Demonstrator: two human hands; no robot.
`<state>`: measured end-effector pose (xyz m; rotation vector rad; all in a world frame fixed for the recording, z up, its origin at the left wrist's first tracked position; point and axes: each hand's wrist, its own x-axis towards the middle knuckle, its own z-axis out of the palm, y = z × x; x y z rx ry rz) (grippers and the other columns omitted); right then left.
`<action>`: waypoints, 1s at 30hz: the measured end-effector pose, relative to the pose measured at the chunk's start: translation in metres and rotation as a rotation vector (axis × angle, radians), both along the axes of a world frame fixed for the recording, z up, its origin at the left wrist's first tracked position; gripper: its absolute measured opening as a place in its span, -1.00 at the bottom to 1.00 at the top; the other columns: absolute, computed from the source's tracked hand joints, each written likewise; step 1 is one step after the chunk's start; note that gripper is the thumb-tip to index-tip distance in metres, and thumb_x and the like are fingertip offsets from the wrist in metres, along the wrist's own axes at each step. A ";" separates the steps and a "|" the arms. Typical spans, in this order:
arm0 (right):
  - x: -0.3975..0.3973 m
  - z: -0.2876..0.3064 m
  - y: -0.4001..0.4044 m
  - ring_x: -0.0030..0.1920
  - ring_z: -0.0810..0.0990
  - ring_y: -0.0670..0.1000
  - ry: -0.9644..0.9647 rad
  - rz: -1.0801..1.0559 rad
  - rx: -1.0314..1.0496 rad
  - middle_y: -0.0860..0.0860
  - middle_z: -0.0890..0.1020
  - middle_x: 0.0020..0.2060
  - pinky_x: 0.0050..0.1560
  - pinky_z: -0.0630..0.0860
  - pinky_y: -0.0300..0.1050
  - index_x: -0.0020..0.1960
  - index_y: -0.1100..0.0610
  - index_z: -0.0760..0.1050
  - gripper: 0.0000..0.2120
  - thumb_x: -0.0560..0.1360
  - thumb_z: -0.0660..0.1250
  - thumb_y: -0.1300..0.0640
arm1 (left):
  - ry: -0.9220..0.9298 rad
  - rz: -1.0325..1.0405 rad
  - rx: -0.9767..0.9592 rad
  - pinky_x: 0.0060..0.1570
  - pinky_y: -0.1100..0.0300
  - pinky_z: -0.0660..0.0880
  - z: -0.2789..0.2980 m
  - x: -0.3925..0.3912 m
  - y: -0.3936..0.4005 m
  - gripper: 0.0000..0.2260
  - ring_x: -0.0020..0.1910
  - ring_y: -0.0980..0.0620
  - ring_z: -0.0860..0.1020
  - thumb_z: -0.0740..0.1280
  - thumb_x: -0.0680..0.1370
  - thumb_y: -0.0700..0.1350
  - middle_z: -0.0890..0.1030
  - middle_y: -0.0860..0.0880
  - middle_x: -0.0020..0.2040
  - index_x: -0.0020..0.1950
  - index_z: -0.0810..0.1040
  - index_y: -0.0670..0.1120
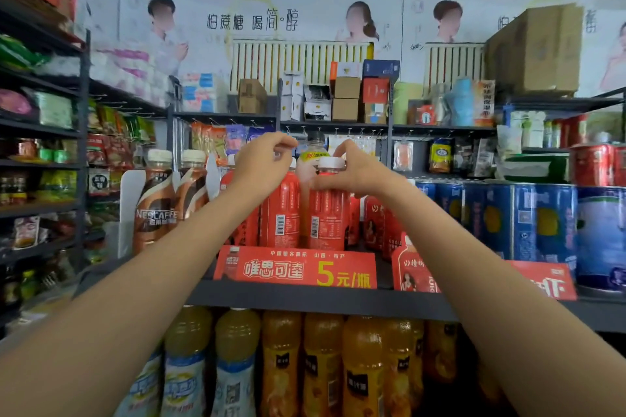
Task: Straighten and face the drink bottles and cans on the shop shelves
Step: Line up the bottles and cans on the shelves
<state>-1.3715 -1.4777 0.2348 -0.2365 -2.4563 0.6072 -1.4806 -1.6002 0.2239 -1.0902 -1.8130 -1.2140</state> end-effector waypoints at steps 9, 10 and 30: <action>-0.053 0.057 -0.010 -0.37 0.37 -0.02 0.018 -0.177 0.033 0.04 0.40 -0.34 -0.43 0.29 -0.22 -0.27 0.18 0.31 -0.64 0.47 0.38 -0.01 | -0.064 0.126 -0.155 0.36 -0.09 0.23 0.015 -0.012 0.008 -0.73 0.26 -0.04 0.46 0.22 0.58 -0.06 0.57 -0.01 0.20 0.27 0.50 -0.01; -0.061 0.059 -0.009 -0.34 0.40 -0.02 0.004 -0.187 0.044 0.05 0.42 -0.32 -0.42 0.31 -0.23 -0.30 0.17 0.28 -0.64 0.46 0.40 0.03 | -0.062 0.154 -0.192 0.40 -0.10 0.16 0.015 -0.010 0.011 -0.71 0.28 -0.03 0.44 0.22 0.58 -0.02 0.57 -0.01 0.21 0.29 0.48 -0.01; 0.022 0.131 -0.046 -0.15 0.45 -0.06 1.084 0.001 0.007 -0.10 0.43 -0.23 -0.25 0.34 -0.36 -0.03 0.14 0.28 -0.77 0.45 0.34 0.21 | -0.184 -0.525 0.149 0.18 0.16 0.44 0.062 0.062 0.027 -0.42 0.19 0.08 0.47 0.40 0.46 0.04 0.50 0.00 0.25 0.41 0.30 -0.08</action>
